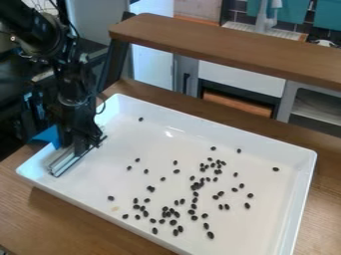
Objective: Sweep into pile
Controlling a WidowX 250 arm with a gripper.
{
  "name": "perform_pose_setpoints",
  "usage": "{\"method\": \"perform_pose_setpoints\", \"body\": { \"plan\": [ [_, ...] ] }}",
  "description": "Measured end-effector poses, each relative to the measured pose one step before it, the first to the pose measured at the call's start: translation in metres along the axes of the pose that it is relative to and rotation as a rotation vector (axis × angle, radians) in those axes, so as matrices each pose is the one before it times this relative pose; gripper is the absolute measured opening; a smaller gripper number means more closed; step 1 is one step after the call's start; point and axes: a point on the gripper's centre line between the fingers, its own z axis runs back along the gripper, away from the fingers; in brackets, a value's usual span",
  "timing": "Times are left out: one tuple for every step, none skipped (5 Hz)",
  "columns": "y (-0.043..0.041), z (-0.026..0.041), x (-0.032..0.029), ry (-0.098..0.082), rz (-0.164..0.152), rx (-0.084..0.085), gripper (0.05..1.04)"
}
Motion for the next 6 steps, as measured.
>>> {"method": "perform_pose_setpoints", "body": {
  "plan": [
    [-0.01479,0.00625,-0.00989,0.0387,-0.0059,-0.0407,0.339],
    [-0.01776,-0.00013,0.0,0.023,-0.0118,-0.0077,0.339],
    [-0.01591,0.00083,0.00345,0.004,0.0128,0.0114,0.339],
    [-0.01837,0.0011,0.00493,-0.0017,-0.0048,0.0141,0.339],
    [-0.01139,-0.0008,-0.00239,0.0072,-0.0019,-0.0016,0.339],
    [-0.02987,0.00514,-0.00735,0.0305,-0.0259,-0.0301,0.339]
  ]
}}
